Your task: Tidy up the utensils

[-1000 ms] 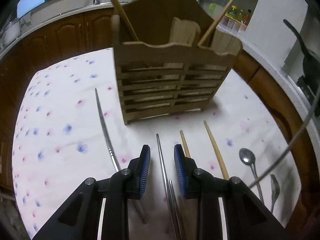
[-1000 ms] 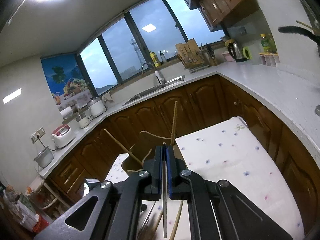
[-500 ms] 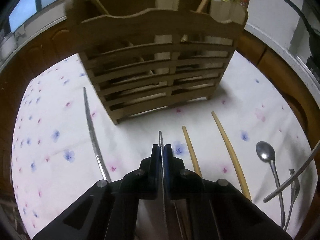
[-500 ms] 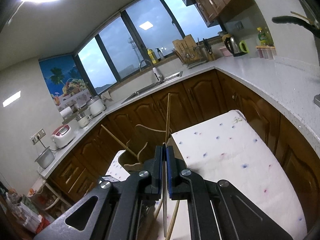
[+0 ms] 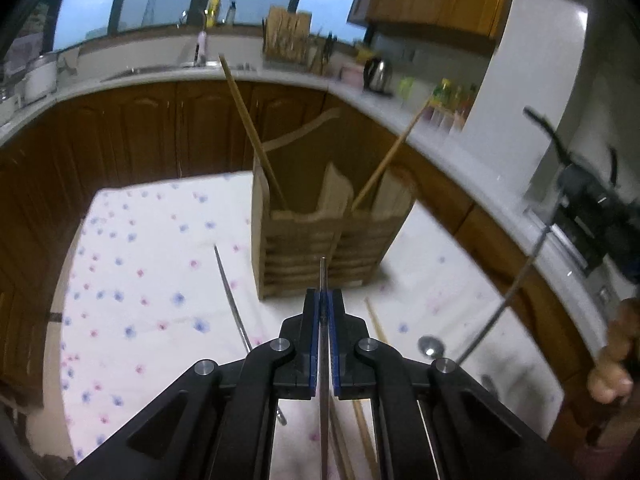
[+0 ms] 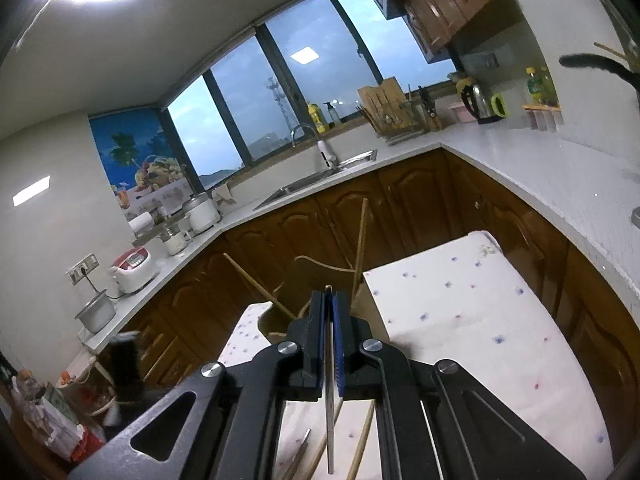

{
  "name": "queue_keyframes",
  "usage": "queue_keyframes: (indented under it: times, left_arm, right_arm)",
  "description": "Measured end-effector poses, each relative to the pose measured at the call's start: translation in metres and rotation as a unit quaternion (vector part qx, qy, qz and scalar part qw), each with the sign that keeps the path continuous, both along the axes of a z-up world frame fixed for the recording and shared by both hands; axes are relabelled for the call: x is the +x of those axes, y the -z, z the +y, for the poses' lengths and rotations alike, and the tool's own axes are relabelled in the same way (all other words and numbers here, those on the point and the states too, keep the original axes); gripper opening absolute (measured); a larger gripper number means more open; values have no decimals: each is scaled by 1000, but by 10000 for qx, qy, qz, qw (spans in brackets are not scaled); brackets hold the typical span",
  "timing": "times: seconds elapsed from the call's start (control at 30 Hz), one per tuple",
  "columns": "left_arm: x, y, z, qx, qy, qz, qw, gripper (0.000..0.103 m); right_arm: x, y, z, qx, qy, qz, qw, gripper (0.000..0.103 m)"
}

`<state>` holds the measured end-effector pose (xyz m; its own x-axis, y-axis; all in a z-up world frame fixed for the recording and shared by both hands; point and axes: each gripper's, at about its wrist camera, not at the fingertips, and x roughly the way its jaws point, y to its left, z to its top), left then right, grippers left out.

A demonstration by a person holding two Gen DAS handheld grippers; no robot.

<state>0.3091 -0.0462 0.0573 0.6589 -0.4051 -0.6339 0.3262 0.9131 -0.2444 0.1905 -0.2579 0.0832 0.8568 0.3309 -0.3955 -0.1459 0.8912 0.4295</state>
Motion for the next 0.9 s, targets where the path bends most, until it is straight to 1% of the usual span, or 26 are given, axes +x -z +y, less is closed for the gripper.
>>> queue_keyframes:
  times: [0.07, 0.1, 0.17, 0.2, 0.27, 0.3, 0.47, 0.57, 0.6, 0.7, 0.9]
  left_arm:
    - [-1, -14, 6, -91, -27, -156, 9998, 2]
    - [-10, -16, 12, -123, -36, -218, 9997, 2]
    - [-12, -25, 16, -204, -59, -363, 9991, 2]
    - [-13, -19, 18, -237, -76, -429, 9988, 2]
    - [-15, -22, 20, -290, -122, -561, 9979, 2]
    - [-28, -16, 31, -325, -146, -617, 9975, 2]
    - [-25, -13, 36, -452, -257, -809, 9954, 2]
    - [-26, -16, 38, -527, -291, -940, 9937, 2]
    - [-35, -20, 45, -555, -296, -993, 9931, 2]
    - [-39, -26, 52, -625, -356, -1161, 9906, 2]
    - [-34, -32, 55, -721, -494, -1526, 9844, 2]
  right_arm:
    - [0, -4, 3, -24, -13, -41, 10000, 4]
    - [0, -4, 4, -32, -17, -55, 10000, 4]
    - [1, -8, 7, -55, -36, -86, 9999, 4]
    - [1, -9, 8, -65, -42, -96, 9999, 4]
    - [2, -11, 11, -93, -54, -133, 9999, 4]
    - [3, -13, 12, -105, -57, -154, 9998, 4]
    - [7, -20, 14, -125, -38, -244, 9996, 4]
    - [11, -24, 14, -143, -17, -312, 9994, 4]
    - [12, -26, 13, -139, -13, -332, 9994, 4]
    - [18, -31, 13, -136, 23, -415, 9990, 4]
    - [35, -39, 12, -100, 107, -576, 9982, 4]
